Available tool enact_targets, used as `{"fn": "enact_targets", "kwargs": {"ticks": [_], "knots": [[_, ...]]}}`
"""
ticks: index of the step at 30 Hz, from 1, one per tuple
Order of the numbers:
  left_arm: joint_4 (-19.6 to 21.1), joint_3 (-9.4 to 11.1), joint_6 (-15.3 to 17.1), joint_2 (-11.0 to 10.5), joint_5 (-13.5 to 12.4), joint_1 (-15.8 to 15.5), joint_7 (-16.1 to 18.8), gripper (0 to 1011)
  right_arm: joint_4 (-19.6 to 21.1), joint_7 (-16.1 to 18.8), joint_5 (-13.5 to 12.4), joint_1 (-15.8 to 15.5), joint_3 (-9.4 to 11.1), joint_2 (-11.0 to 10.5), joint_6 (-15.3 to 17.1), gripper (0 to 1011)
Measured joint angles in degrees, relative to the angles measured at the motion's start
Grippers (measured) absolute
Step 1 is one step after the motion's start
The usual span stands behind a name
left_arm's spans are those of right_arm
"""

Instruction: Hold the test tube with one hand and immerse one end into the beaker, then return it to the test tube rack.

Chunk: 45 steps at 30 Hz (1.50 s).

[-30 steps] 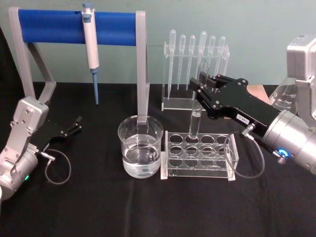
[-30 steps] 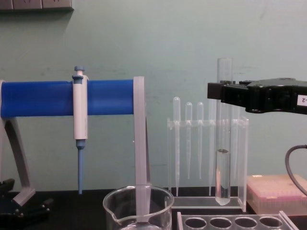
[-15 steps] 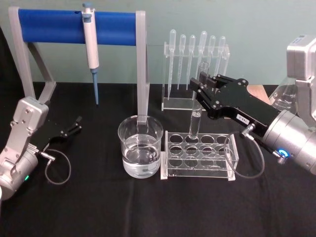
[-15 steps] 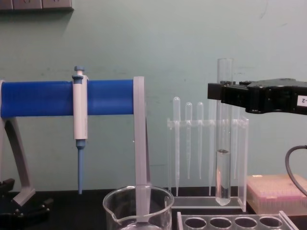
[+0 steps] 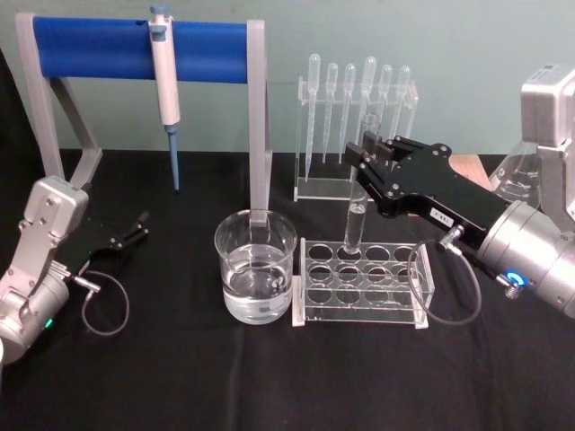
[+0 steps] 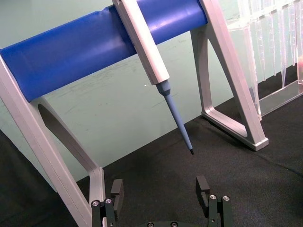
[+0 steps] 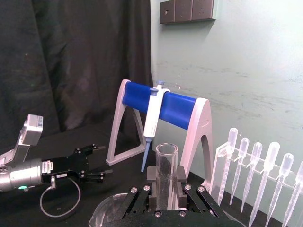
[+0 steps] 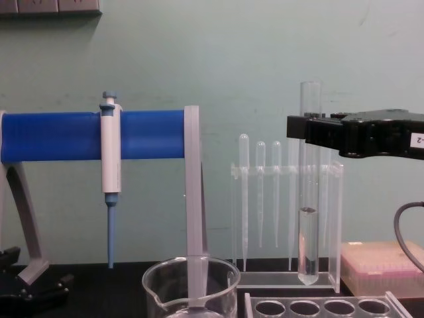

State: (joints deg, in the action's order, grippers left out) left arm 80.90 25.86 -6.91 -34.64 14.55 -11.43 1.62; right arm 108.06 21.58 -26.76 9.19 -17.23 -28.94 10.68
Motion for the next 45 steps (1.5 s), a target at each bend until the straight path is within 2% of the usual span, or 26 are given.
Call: {"fn": "enact_targets", "kwargs": {"ticks": [45], "knots": [[0.0,0.0,0.0,0.0,0.0,0.0,0.0,1000,0.0,0.0,0.0,0.0,0.0,0.0,0.0,224]]}}
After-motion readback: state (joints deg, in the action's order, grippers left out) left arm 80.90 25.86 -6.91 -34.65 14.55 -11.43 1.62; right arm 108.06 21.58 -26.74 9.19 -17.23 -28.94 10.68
